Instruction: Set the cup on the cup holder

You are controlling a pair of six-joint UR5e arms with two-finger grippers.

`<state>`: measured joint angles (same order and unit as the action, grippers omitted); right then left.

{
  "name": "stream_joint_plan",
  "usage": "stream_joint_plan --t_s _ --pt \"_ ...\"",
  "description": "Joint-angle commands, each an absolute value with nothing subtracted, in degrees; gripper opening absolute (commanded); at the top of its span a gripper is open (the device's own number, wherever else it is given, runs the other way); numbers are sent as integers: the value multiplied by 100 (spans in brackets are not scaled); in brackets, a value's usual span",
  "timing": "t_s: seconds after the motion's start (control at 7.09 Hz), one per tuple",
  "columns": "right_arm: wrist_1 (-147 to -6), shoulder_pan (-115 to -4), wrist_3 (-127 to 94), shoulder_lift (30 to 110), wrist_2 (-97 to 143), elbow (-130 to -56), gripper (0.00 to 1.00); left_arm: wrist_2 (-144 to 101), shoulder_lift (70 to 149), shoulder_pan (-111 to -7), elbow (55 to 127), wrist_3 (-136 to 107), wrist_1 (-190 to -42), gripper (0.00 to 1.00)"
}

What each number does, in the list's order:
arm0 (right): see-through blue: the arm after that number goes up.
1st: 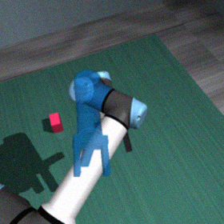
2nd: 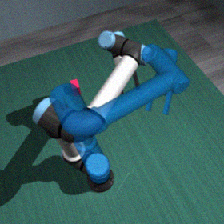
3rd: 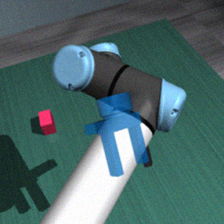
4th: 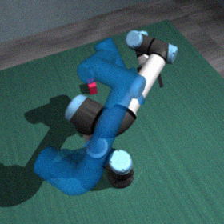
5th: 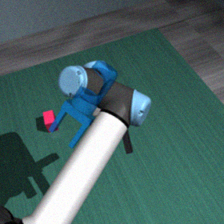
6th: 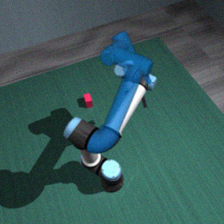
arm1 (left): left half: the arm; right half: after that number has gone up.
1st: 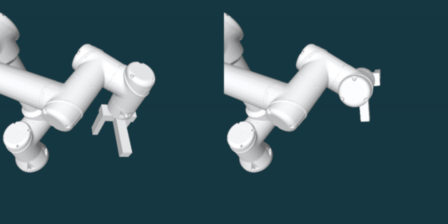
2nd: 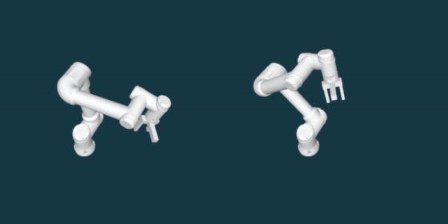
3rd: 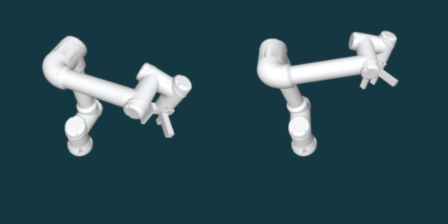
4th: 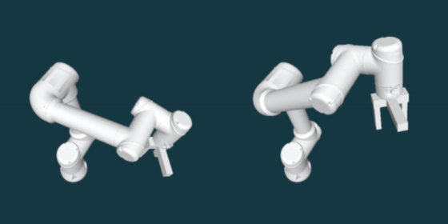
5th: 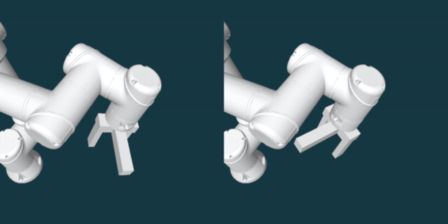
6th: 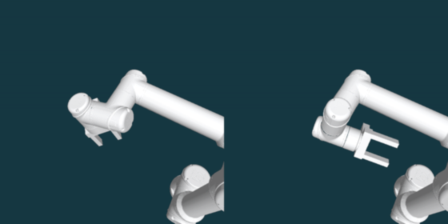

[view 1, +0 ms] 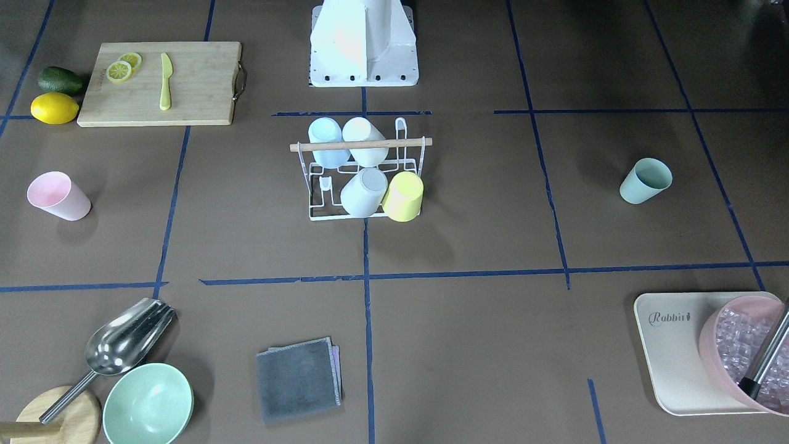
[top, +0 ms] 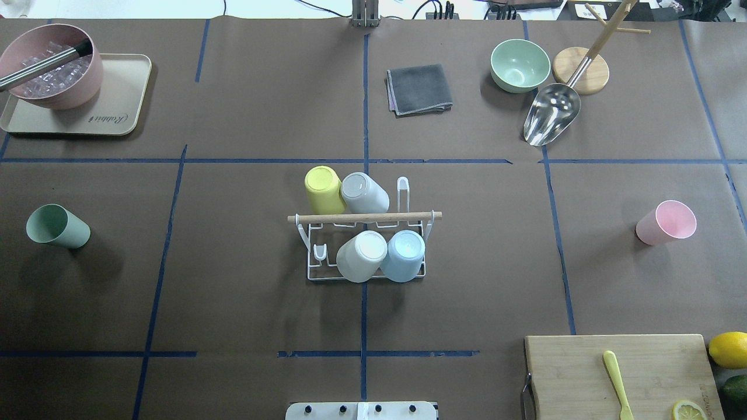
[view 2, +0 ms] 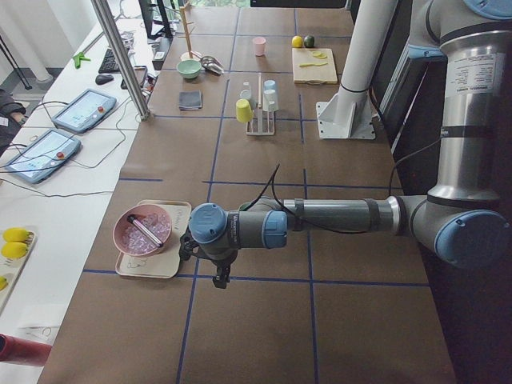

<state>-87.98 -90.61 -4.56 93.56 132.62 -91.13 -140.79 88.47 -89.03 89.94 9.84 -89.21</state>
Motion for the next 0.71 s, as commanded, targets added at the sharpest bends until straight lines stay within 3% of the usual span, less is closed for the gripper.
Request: stream_joint_plan --t_s 0.0,0.56 --pt "-8789 -9062 -457 9352 13411 -9210 100 -14080 8842 -8903 9017 984 -8921 100" --pt "-8473 -9062 -536 9290 13412 -9237 100 -14071 8842 -8903 9018 984 -8877 100"
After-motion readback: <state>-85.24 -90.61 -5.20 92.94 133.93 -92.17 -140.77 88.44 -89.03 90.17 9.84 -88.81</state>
